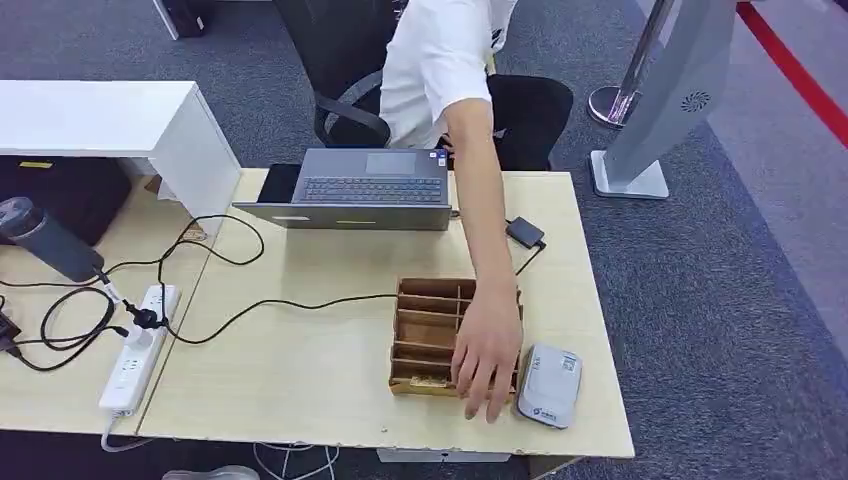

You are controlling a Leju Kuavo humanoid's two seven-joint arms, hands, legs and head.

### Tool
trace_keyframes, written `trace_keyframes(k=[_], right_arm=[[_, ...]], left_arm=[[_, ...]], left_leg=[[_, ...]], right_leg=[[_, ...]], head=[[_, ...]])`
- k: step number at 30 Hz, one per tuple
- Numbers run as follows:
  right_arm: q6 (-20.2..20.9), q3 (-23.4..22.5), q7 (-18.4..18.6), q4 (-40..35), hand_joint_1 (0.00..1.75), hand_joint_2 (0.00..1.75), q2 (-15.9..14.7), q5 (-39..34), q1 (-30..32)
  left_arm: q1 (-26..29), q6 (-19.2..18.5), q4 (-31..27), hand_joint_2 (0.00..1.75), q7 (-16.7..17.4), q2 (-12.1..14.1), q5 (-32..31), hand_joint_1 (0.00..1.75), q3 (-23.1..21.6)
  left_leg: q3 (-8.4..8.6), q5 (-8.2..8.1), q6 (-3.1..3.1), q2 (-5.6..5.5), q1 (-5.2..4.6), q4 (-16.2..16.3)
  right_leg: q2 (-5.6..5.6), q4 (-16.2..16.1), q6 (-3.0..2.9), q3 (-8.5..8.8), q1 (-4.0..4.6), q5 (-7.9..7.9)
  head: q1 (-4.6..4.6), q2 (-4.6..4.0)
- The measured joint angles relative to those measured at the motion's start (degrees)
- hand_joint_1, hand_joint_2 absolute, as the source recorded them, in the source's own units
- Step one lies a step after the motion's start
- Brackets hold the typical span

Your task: Pass the card to the sensor for recognition and then transmit it.

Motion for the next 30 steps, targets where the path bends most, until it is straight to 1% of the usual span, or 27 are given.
trace_keyframes(k=[2,8,10,12,18,19,24,26,28,29,30], right_arm=[[-0.85,0.00,-0.02,0.00,0.00,1.75,0.13,0.00,0.00],[-2.27,-0.02,0.09,0.00,0.00,1.75,0.55,0.00,0.02],[-2.25,-0.37,0.57,0.00,0.00,1.75,0.70,-0.35,0.02],[-2.27,-0.78,0.74,0.00,0.00,1.75,0.85,-0.59,0.07],[-2.27,-1.64,0.72,0.00,0.00,1.75,1.09,-0.17,0.07],[-2.18,-1.73,0.68,0.00,1.75,1.75,1.11,-0.09,0.07],[0.57,-1.75,-1.07,0.00,1.75,1.75,1.11,0.26,0.09],[1.05,-1.75,-1.40,0.00,1.73,1.75,1.11,0.39,0.13],[1.12,-1.75,-1.57,0.00,1.75,1.75,1.11,0.55,0.15],[1.10,-1.75,-1.64,0.00,1.71,1.75,1.11,0.81,0.16],[1.07,-1.75,-1.68,0.00,1.71,1.75,1.11,0.98,0.18]], left_arm=[[0.05,1.16,0.00,1.75,0.13,0.00,2.15,0.00,0.26],[0.66,5.41,0.00,1.75,0.37,0.02,8.14,0.00,4.37],[0.70,7.67,0.00,1.75,0.24,0.02,7.77,0.00,5.83],[0.82,8.93,0.00,1.75,0.15,0.13,6.50,0.00,6.27],[1.31,9.42,0.00,1.75,-0.09,0.35,4.86,0.00,6.49],[1.35,9.38,0.00,1.75,-0.13,0.35,4.86,1.75,6.51],[1.40,8.90,0.00,1.75,-1.14,0.31,5.14,1.75,6.91],[1.39,7.98,0.00,1.75,-1.38,0.26,5.14,1.75,7.08],[1.39,7.10,0.00,1.75,-1.62,0.33,5.12,1.75,7.32],[1.39,6.91,0.00,1.75,-1.81,0.37,5.14,1.75,7.43],[1.39,6.78,0.00,1.75,-1.84,0.39,5.14,1.75,7.56]], left_leg=[[0.01,0.00,0.00,0.00,0.00,0.00],[0.01,0.01,-0.01,0.00,0.01,0.00],[0.01,0.01,-0.01,0.00,0.01,0.00],[0.01,0.01,-0.01,0.00,0.00,0.00],[0.01,0.01,-0.01,0.00,0.00,0.00],[0.01,0.01,-0.01,0.00,0.00,0.00],[0.02,0.01,-0.01,0.00,0.00,0.00],[0.02,0.01,-0.01,0.00,0.00,0.00],[0.02,0.01,-0.01,0.00,0.00,0.00],[0.02,0.01,-0.01,0.00,0.00,0.00],[0.02,0.01,-0.01,0.00,0.00,0.00]], right_leg=[[0.00,0.00,0.00,0.00,0.00,0.00],[-0.01,0.01,-0.01,-0.01,0.01,-0.01],[-0.01,0.01,-0.01,0.00,0.01,-0.01],[0.00,0.00,-0.01,0.00,0.00,-0.01],[0.00,0.00,-0.01,0.00,0.00,-0.01],[0.00,0.00,-0.01,-0.01,0.00,-0.01],[0.00,0.00,-0.01,-0.01,0.00,-0.01],[0.00,0.00,-0.01,-0.01,0.00,-0.01],[0.00,0.00,-0.01,-0.01,0.00,-0.01],[0.00,0.00,-0.01,-0.01,0.00,-0.01],[0.00,0.00,-0.01,-0.01,0.00,-0.01]], head=[[-0.02,0.00],[0.00,0.00],[0.00,0.00],[-0.02,0.00],[0.00,0.00],[0.00,0.00],[-0.02,0.00],[-0.02,0.00],[-0.02,0.00],[-0.02,0.00],[0.00,0.00]])
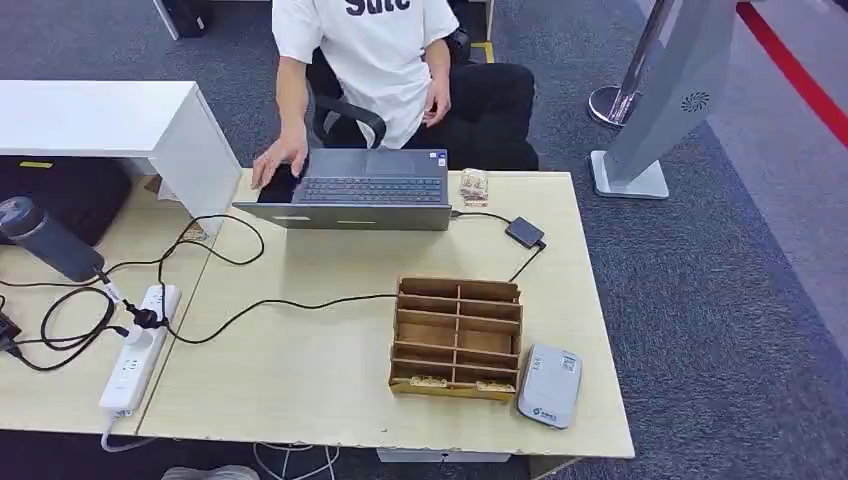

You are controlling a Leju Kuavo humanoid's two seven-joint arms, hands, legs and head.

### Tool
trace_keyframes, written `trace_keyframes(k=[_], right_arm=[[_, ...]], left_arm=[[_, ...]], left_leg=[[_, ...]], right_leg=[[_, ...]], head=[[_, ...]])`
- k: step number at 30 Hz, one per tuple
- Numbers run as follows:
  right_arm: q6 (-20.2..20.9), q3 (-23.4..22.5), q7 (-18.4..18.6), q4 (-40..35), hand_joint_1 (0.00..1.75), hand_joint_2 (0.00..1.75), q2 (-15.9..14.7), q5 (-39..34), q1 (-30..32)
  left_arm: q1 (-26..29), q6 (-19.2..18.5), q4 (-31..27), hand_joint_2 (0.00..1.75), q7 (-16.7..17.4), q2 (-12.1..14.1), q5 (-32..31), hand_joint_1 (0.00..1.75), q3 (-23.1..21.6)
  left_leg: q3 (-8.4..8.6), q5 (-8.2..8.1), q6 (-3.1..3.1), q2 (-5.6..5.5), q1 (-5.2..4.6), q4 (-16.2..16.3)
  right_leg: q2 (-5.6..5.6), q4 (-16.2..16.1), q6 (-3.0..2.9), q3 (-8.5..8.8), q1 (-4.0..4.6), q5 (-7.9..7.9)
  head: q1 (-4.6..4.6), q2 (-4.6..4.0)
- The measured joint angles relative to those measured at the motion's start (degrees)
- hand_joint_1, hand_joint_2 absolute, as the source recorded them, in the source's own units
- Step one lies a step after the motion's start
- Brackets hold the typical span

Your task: Pass the card to the sensor for recognition and then transmit it.

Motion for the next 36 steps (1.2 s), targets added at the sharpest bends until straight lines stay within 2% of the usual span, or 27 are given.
trace_keyframes(k=[3,7,8,9,10,11,12,16,18,20,23,28,36], right_arm=[[-0.09,0.00,-0.02,0.00,1.62,1.75,0.00,0.22,0.03],[-0.11,0.00,-0.11,0.00,1.64,1.75,0.00,0.41,0.09],[-0.11,0.00,-0.26,0.00,1.62,1.75,0.00,0.41,0.12],[-0.11,0.00,-0.37,0.00,1.55,1.75,0.00,0.44,0.15],[-0.11,0.00,-0.42,0.00,1.55,1.75,0.00,0.46,0.16],[-0.11,0.00,-0.42,0.00,0.89,1.75,0.00,0.48,0.17],[-0.13,0.00,-0.44,0.00,0.00,1.75,0.00,0.50,0.18],[-0.68,-0.02,-0.31,0.00,0.00,1.75,0.00,0.46,0.19],[-1.29,-0.04,0.28,0.00,0.00,1.75,0.00,0.22,0.20],[-1.73,-0.20,0.61,0.00,0.00,1.75,0.00,0.00,0.23],[-2.40,-1.03,0.63,0.00,0.00,1.75,0.00,0.00,0.23],[-2.47,-1.64,0.65,0.00,0.00,1.75,0.07,-0.18,0.25],[-3.19,-3.63,0.33,0.00,0.00,1.75,0.39,-0.76,0.25]], left_arm=[[0.00,-0.31,0.00,1.75,0.00,0.02,0.00,1.75,0.18],[0.00,-0.31,0.00,1.75,-0.02,0.09,0.00,1.75,0.22],[0.00,-0.31,0.00,1.75,-0.02,0.11,0.02,1.68,0.24],[0.00,-0.31,0.00,1.75,-0.04,0.11,0.07,1.54,0.24],[0.00,-0.31,0.00,1.75,-0.04,0.13,0.07,1.54,0.26],[0.01,-0.26,0.00,1.75,-0.04,0.15,0.09,0.70,0.26],[0.01,0.17,0.00,1.75,-0.04,0.15,0.15,0.00,0.29],[0.00,4.11,0.00,1.75,0.50,-0.04,2.56,0.00,1.64],[-0.05,6.21,0.00,1.75,0.44,-0.39,6.19,0.00,3.85],[-0.02,6.40,0.00,1.75,-0.44,-0.66,9.52,0.00,6.46],[-0.16,4.78,0.00,1.75,-2.25,-0.98,14.19,0.00,10.52],[-0.18,0.28,0.00,1.75,-3.61,-1.25,17.20,0.00,15.54],[-0.19,-0.61,0.00,1.75,-4.46,-1.36,17.77,0.00,18.84]], left_leg=[[0.00,0.00,0.00,0.00,0.00,0.00],[0.00,0.00,0.00,0.00,0.00,0.00],[-0.01,0.00,0.00,0.00,0.00,0.00],[-0.01,0.00,0.00,0.00,0.00,0.00],[-0.01,0.00,0.00,0.00,0.00,0.00],[0.00,0.00,0.00,0.00,0.00,0.00],[-0.01,0.00,0.00,0.00,0.00,0.00],[0.00,0.00,0.00,0.00,0.00,0.00],[0.01,0.00,0.00,0.00,0.00,0.00],[0.01,0.00,0.00,0.00,0.00,0.00],[0.01,0.00,0.00,0.00,0.00,0.00],[0.01,0.00,0.00,0.00,0.00,0.00],[0.02,0.00,0.00,0.00,0.00,0.00]], right_leg=[[0.00,0.00,0.00,0.00,0.00,0.00],[0.00,0.00,0.00,0.00,0.00,0.00],[0.00,0.00,0.00,0.00,0.00,0.00],[0.00,0.00,0.00,0.00,0.00,0.00],[0.00,0.00,0.00,0.00,0.00,0.00],[0.00,0.00,0.00,0.00,0.00,0.00],[0.00,0.00,0.00,0.00,0.00,0.00],[0.00,0.00,0.00,0.00,0.00,0.00],[0.00,0.00,0.00,0.00,0.00,0.00],[0.01,0.00,0.00,0.00,0.00,0.00],[0.00,-0.01,0.00,0.00,0.00,0.00],[0.01,0.00,0.00,0.00,0.00,0.00],[0.01,0.00,0.00,0.00,0.00,0.00]], head=[[0.00,0.00],[0.00,0.00],[0.00,0.00],[0.00,0.00],[-0.02,0.00],[0.00,0.00],[0.00,0.00],[-0.02,0.00],[0.00,0.00],[0.00,0.00],[-0.02,0.00],[-0.02,0.00],[0.00,0.00]])
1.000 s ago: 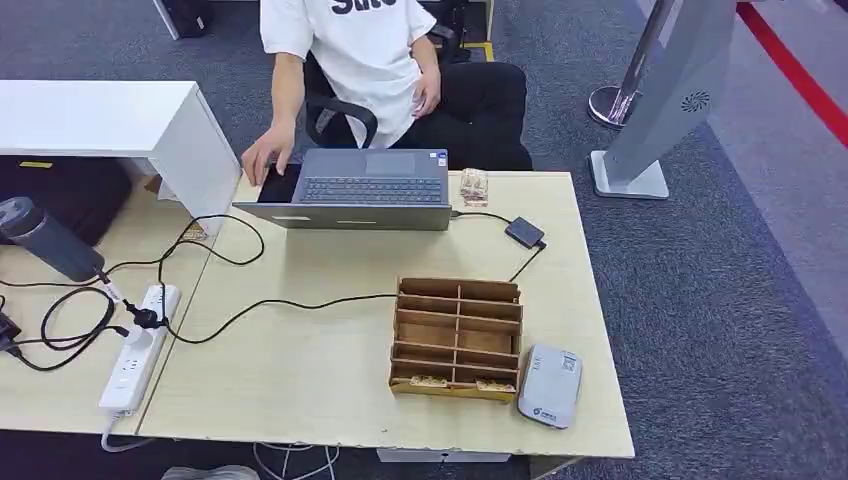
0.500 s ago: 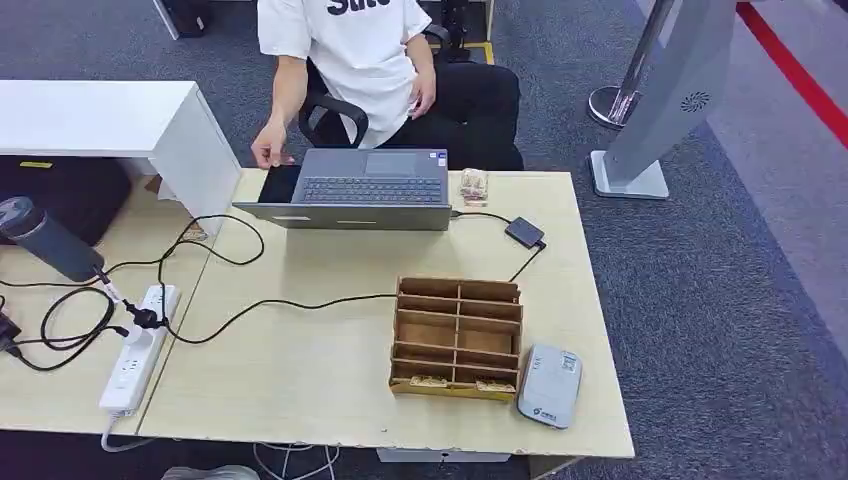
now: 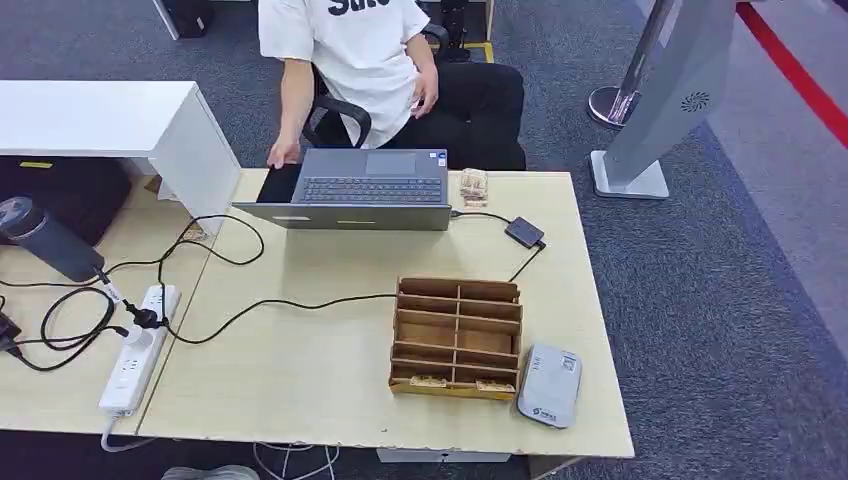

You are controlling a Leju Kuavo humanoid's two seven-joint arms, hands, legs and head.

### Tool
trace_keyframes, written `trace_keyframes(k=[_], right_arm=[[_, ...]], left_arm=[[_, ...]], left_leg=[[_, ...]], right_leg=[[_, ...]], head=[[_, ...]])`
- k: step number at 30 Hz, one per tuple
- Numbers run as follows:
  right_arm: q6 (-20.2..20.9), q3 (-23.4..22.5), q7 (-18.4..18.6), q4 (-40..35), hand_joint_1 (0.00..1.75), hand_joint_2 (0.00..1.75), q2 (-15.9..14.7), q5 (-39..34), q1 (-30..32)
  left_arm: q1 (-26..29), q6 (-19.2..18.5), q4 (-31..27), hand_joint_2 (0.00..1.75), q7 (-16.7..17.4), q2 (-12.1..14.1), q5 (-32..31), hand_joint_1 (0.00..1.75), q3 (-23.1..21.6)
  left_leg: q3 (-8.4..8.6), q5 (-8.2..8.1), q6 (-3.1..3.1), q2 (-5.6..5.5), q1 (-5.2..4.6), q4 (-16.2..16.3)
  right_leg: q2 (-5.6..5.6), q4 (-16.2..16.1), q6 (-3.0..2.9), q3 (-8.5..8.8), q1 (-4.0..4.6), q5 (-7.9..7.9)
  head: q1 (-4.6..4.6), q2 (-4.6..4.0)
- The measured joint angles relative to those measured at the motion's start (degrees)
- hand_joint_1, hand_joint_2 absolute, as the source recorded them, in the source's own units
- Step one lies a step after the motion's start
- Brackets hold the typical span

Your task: Pass the card to the sensor for recognition and then transmit it.

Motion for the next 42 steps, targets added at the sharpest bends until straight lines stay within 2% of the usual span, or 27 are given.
trace_keyframes(k=[5,9,15,16,17,18,19,21,22,26,27,28,29,30,31,33,34,42], right_arm=[[0.07,-0.30,-0.30,0.00,0.00,1.75,0.04,0.74,0.00],[0.07,-0.30,-0.33,0.00,0.00,1.75,0.04,1.05,0.00],[0.05,-0.30,-0.31,0.00,0.00,1.75,0.04,1.77,0.00],[0.04,-0.30,-0.31,0.00,0.00,1.75,0.04,1.86,0.00],[0.04,-0.30,-0.31,0.00,0.00,1.75,0.04,1.88,0.00],[0.02,-0.30,-0.31,0.00,0.00,1.75,0.04,1.90,0.00],[0.00,-0.30,-0.31,0.00,0.00,1.75,0.04,1.94,0.00],[-0.13,-0.30,-0.31,0.00,0.00,1.75,0.04,1.96,0.00],[-0.20,-0.33,-0.31,0.00,0.00,1.75,0.04,2.05,0.00],[-0.31,-0.35,-0.04,0.00,0.00,1.75,0.07,2.21,0.00],[-0.31,-0.35,-0.04,0.00,0.00,1.75,0.07,2.21,0.01],[-0.28,-0.37,-0.04,0.00,0.00,1.75,0.07,2.21,0.00],[-0.28,-0.41,-0.04,0.00,0.00,1.75,0.07,2.18,0.00],[-0.13,-0.46,-0.02,0.00,0.00,1.75,0.07,2.14,0.01],[0.00,-0.57,0.16,0.00,0.00,1.75,0.07,1.96,-0.01],[0.13,-0.72,0.31,0.00,0.00,1.75,0.07,1.83,-0.01],[0.20,-0.74,0.33,0.00,0.00,1.75,0.07,1.72,0.00],[0.57,-1.73,0.72,0.00,0.00,1.75,0.07,1.18,-0.01]], left_arm=[[-0.03,0.11,0.00,1.75,0.00,0.00,-0.09,0.00,0.52],[-0.20,2.56,0.00,1.75,-0.11,-0.44,0.33,0.00,1.38],[-0.45,2.78,0.00,1.75,-0.33,-0.96,0.02,0.00,1.68],[-0.49,2.75,0.00,1.75,-0.33,-0.98,0.00,0.17,1.73],[-0.51,2.60,0.00,1.75,-0.37,-0.98,-0.04,0.17,1.77],[-0.52,2.07,0.00,1.75,-0.46,-0.98,-0.09,0.93,1.77],[-0.51,1.35,0.00,1.75,-0.50,-0.94,-0.20,1.45,1.77],[-0.52,0.16,0.00,1.75,-0.59,-0.83,-0.22,1.52,1.77],[-0.51,-0.30,0.00,1.75,-0.61,-0.79,-0.37,1.43,1.77],[-0.51,-0.57,0.00,1.75,-0.66,-0.59,-0.72,1.38,1.77],[-0.52,0.00,0.00,1.75,-0.66,-0.55,-0.72,1.15,1.77],[-0.53,0.88,0.00,1.75,-0.66,-0.57,-0.72,0.51,1.77],[-0.53,1.51,0.00,1.75,-0.66,-0.61,-0.72,0.51,1.79],[-0.53,1.90,0.00,1.75,-0.70,-0.68,-0.72,0.12,1.79],[-0.54,2.17,0.00,1.75,-0.81,-0.74,-0.74,0.00,1.81],[-0.54,2.23,0.00,1.75,-0.94,-0.90,-0.79,0.00,1.81],[-0.54,2.23,0.00,0.00,-0.94,-0.92,-0.81,0.00,1.81],[-0.55,2.16,0.00,0.00,-0.94,-0.98,-1.07,0.00,1.81]], left_leg=[[0.00,0.00,0.00,0.00,0.00,0.00],[0.00,0.00,0.00,0.00,-0.01,0.00],[0.00,0.00,0.00,0.00,0.00,0.00],[0.00,0.00,0.00,0.00,0.00,0.00],[0.00,0.00,0.00,0.00,0.00,0.00],[0.00,0.00,0.00,0.00,0.00,0.00],[0.00,0.00,0.00,0.00,0.00,0.00],[0.00,0.00,0.00,0.00,0.00,0.00],[0.00,0.00,0.00,0.00,0.00,0.00],[0.00,0.00,0.00,0.00,0.00,0.00],[0.00,0.00,0.00,0.00,0.00,0.00],[0.00,0.00,0.00,0.00,0.00,0.00],[0.00,0.00,0.00,0.00,0.00,0.00],[0.00,0.00,0.00,0.00,0.00,0.00],[0.00,0.00,0.00,0.00,0.00,0.00],[-0.01,0.00,0.00,0.00,0.00,0.00],[0.00,0.00,0.00,0.00,0.00,0.00],[0.00,0.00,0.00,0.00,0.00,0.00]], right_leg=[[0.00,0.00,0.00,0.00,0.00,0.00],[0.00,0.00,0.00,0.00,0.00,0.00],[0.00,0.00,0.00,0.00,0.00,0.00],[0.00,0.00,0.00,0.00,0.00,0.00],[0.00,0.00,0.00,0.00,0.00,0.00],[0.00,0.00,0.00,0.00,0.00,0.00],[0.00,0.00,0.00,0.00,0.00,0.00],[0.00,0.00,0.00,0.00,0.00,0.00],[0.00,0.00,0.00,0.00,0.00,0.00],[0.00,0.00,0.00,0.00,0.00,0.00],[0.00,0.00,0.00,0.00,0.00,0.00],[0.00,0.00,0.00,0.00,0.00,0.00],[0.00,0.00,0.00,0.00,0.00,0.00],[0.00,0.00,0.00,0.00,0.00,0.00],[0.00,0.00,0.00,0.00,0.00,0.00],[0.00,0.00,0.00,0.00,0.00,0.00],[0.00,0.00,0.00,0.00,0.00,0.00],[0.00,0.00,0.00,0.00,0.00,0.00]], head=[[0.00,0.00],[0.00,0.00],[0.00,0.00],[-0.02,0.00],[0.00,0.00],[-0.02,0.00],[0.00,0.00],[0.00,0.00],[-0.02,0.00],[0.00,0.00],[0.00,0.00],[0.00,0.00],[-0.02,0.00],[0.00,0.00],[0.00,0.00],[0.00,0.00],[0.00,0.00],[0.00,0.00]])
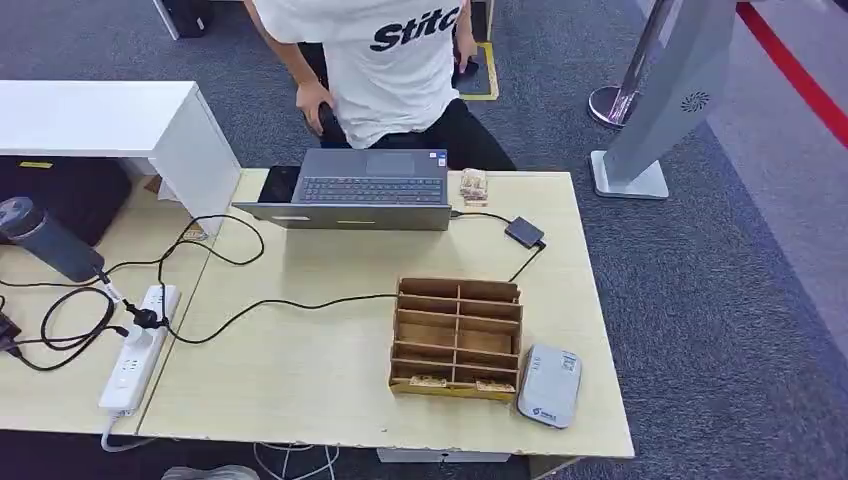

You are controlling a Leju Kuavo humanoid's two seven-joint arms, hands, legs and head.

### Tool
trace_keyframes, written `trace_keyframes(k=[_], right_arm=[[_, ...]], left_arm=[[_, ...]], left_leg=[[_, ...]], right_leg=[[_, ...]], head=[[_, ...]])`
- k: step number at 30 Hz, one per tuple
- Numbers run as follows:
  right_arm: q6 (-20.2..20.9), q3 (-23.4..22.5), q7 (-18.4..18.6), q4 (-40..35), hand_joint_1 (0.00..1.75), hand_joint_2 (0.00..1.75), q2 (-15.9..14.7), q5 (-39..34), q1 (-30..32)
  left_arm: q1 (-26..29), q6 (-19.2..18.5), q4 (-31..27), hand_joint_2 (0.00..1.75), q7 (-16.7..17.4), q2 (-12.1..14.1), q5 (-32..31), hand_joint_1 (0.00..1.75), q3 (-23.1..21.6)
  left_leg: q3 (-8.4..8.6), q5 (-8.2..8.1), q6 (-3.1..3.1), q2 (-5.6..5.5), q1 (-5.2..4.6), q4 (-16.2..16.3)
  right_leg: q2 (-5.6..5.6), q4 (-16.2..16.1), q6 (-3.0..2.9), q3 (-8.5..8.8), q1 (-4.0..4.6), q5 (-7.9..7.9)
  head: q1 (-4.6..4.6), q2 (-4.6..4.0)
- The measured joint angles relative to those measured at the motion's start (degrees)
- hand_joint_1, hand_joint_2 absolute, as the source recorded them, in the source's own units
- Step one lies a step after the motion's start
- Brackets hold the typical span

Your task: Pass the card to the sensor for recognition and then transmit it.

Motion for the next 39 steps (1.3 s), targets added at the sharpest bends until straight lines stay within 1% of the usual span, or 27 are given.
trace_keyframes(k=[16,18,19,24,25,32,39], right_arm=[[0.33,-0.31,0.20,0.00,0.00,1.75,0.00,0.13,0.01],[0.33,-0.31,0.26,0.00,0.00,1.75,0.00,0.15,0.00],[0.44,-0.33,0.26,0.00,0.00,1.75,0.02,0.15,0.00],[2.60,-0.83,0.87,0.00,0.00,1.75,0.09,-0.94,0.00],[3.10,-1.31,1.11,0.00,0.00,0.00,0.11,-1.33,-0.01],[3.52,-2.84,1.31,0.00,0.00,0.00,0.26,-1.49,-0.01],[3.32,-3.02,1.49,0.00,0.00,0.00,0.28,-0.83,-0.01]], left_arm=[[-0.03,-1.22,0.00,0.00,-0.09,0.00,-0.52,0.00,0.00],[-0.02,-1.97,0.00,0.00,-0.26,0.04,-0.70,0.00,0.00],[-0.02,-2.58,0.00,1.75,-0.39,0.11,-0.79,0.00,0.00],[-0.03,-2.78,0.00,1.75,-0.96,0.17,-1.57,0.00,0.00],[-0.02,-2.78,0.00,1.75,-1.07,0.17,-1.79,0.00,0.00],[-0.02,-3.02,0.00,1.75,-1.27,0.20,-3.01,0.00,0.00],[-0.02,-2.97,0.00,1.75,-1.29,0.20,-3.74,0.00,-0.02]], left_leg=[[0.00,0.00,0.00,0.00,0.00,0.00],[0.00,0.00,0.00,0.00,0.00,0.00],[0.00,0.00,0.00,0.00,0.00,0.00],[0.00,0.00,0.00,0.00,0.00,0.00],[0.00,0.00,0.00,0.00,0.00,0.00],[0.00,0.00,0.00,0.00,0.00,0.00],[0.00,0.00,0.00,0.00,0.00,0.00]], right_leg=[[0.00,0.00,0.00,0.00,0.00,0.00],[0.00,0.00,0.00,0.00,0.00,0.00],[0.00,0.00,0.00,0.00,0.00,0.00],[0.00,0.00,0.00,0.00,0.00,0.00],[0.00,0.00,0.00,0.00,0.00,0.00],[0.00,0.00,0.00,0.00,0.00,0.00],[0.00,0.00,0.00,0.00,0.00,0.00]], head=[[0.00,0.00],[-0.02,0.00],[0.00,0.00],[0.00,0.00],[0.00,0.00],[0.00,0.00],[0.00,0.00]])
